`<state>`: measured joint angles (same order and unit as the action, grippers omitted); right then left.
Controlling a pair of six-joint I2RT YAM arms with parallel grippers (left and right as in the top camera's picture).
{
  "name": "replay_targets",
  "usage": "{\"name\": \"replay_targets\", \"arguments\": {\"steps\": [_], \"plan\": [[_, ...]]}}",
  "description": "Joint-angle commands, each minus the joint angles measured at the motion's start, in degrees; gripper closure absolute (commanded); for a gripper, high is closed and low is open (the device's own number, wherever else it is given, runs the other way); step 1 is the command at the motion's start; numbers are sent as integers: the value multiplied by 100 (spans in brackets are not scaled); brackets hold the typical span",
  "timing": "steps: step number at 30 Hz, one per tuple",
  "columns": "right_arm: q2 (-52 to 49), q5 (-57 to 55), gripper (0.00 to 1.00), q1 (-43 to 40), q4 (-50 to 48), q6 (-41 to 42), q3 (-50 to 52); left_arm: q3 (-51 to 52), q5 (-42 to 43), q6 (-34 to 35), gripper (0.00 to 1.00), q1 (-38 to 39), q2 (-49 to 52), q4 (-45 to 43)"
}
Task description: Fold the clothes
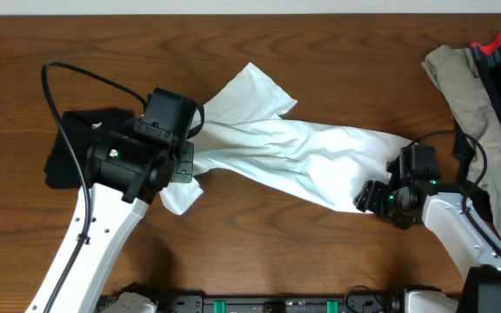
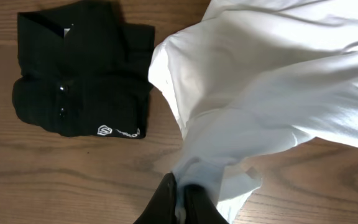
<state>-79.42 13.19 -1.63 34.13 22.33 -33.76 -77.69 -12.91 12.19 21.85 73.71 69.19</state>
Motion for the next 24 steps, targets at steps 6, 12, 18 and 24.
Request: {"name": "replay_targets", "arguments": {"steps": [6,12,18,24], "plan": [[-15,-227,67,52,-745,627,249,-214,-177,33,94,-35,-398,52],[37,-168,99,52,-348,645,20,-216,-181,33,94,-37,-669,153],[439,-109,99,52,1443,-129,-1228,-271,-269,33,94,-35,-977,317],[645,-92,99,52,3823,-195,-2933,-887,-286,-46,94,-35,-1145,846]]}}
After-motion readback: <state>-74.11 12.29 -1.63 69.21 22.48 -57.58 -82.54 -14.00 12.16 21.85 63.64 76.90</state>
